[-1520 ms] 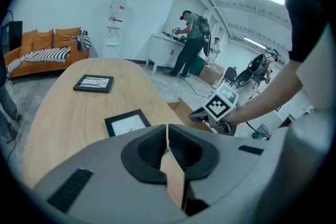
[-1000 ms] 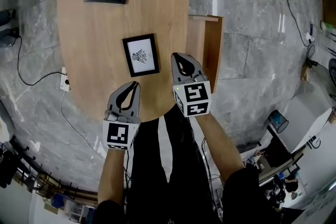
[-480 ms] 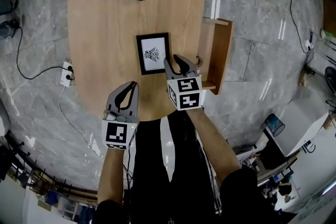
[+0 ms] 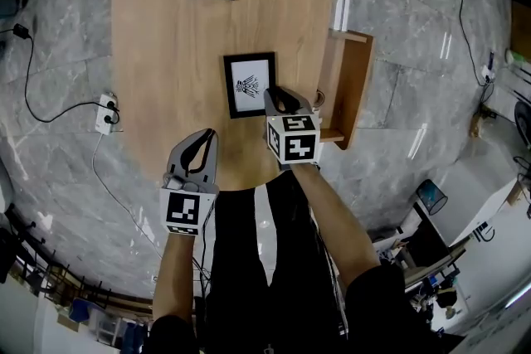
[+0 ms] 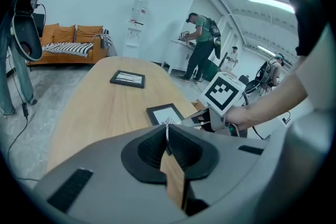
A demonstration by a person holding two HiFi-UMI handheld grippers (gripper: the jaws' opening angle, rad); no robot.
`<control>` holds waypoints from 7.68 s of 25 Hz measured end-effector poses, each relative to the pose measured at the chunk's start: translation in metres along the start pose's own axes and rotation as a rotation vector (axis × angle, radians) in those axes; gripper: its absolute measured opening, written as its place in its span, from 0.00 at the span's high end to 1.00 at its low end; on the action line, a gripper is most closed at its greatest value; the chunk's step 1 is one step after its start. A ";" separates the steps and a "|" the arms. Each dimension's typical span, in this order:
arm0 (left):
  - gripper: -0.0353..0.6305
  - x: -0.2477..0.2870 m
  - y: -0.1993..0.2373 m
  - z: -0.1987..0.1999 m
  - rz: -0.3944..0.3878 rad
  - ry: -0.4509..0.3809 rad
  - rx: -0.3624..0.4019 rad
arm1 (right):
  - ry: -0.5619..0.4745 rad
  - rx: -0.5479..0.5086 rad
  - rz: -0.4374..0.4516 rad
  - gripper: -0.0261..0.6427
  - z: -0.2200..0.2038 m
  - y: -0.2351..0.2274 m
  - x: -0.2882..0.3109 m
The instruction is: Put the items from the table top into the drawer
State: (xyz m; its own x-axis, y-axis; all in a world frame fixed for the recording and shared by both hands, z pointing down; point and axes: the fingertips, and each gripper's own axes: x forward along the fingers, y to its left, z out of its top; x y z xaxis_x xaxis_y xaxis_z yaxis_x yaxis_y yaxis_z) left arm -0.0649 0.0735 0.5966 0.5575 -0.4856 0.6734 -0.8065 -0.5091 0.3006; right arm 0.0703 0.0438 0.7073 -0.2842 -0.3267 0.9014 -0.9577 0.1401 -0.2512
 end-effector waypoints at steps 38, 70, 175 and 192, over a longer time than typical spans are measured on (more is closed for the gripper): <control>0.91 0.028 -0.048 0.013 -0.086 0.043 0.083 | -0.149 0.276 -0.026 0.86 0.021 -0.089 -0.059; 0.91 0.070 -0.106 0.019 -0.099 0.087 0.113 | -0.106 0.405 -0.174 0.85 -0.037 -0.239 -0.055; 0.91 -0.023 0.054 0.017 0.103 -0.087 -0.144 | -0.078 0.160 -0.044 0.85 0.247 0.000 0.088; 0.91 0.000 0.020 0.028 0.001 -0.043 -0.021 | -0.170 0.246 -0.021 0.85 0.206 -0.049 0.030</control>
State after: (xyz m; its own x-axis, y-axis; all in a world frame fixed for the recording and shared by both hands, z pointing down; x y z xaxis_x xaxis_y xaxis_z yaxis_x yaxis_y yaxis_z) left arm -0.0752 0.0436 0.5837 0.5642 -0.5167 0.6440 -0.8108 -0.4939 0.3140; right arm 0.0996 -0.1656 0.6738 -0.2473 -0.4820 0.8406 -0.9396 -0.0926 -0.3295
